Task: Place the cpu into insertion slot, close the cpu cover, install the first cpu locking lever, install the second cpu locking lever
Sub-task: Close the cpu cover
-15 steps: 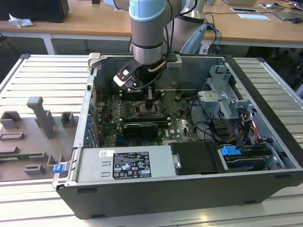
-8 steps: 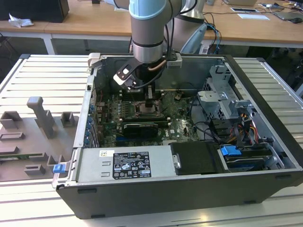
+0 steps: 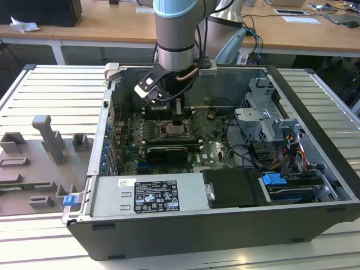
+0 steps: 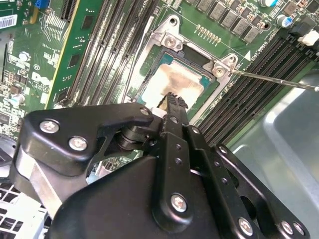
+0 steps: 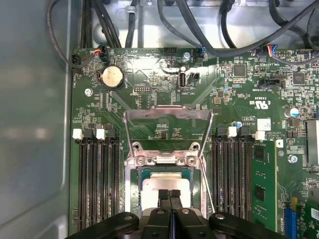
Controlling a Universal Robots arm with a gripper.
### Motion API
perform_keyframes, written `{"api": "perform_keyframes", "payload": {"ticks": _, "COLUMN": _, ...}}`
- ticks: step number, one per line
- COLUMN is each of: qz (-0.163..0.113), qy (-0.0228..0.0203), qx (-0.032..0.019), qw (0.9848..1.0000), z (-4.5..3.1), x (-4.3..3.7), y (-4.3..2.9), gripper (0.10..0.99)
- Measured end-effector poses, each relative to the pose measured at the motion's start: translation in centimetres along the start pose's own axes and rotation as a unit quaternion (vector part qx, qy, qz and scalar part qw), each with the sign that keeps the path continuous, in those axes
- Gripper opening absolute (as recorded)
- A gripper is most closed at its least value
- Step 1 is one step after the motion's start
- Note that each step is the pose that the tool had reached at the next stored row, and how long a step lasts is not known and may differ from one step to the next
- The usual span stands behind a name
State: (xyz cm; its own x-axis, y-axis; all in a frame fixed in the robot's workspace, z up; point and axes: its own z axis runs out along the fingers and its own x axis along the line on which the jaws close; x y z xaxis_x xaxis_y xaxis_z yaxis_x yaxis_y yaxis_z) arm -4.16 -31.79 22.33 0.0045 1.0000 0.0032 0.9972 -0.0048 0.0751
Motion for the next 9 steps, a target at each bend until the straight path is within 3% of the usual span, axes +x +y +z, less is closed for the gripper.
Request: {"api": "perform_keyframes", "payload": {"ticks": 9, "qz": 0.0, "qy": -0.0002, "qx": 0.0001, "qw": 1.0, "z": -0.56, "x": 0.0, "y": 0.04, "gripper": 0.106}}
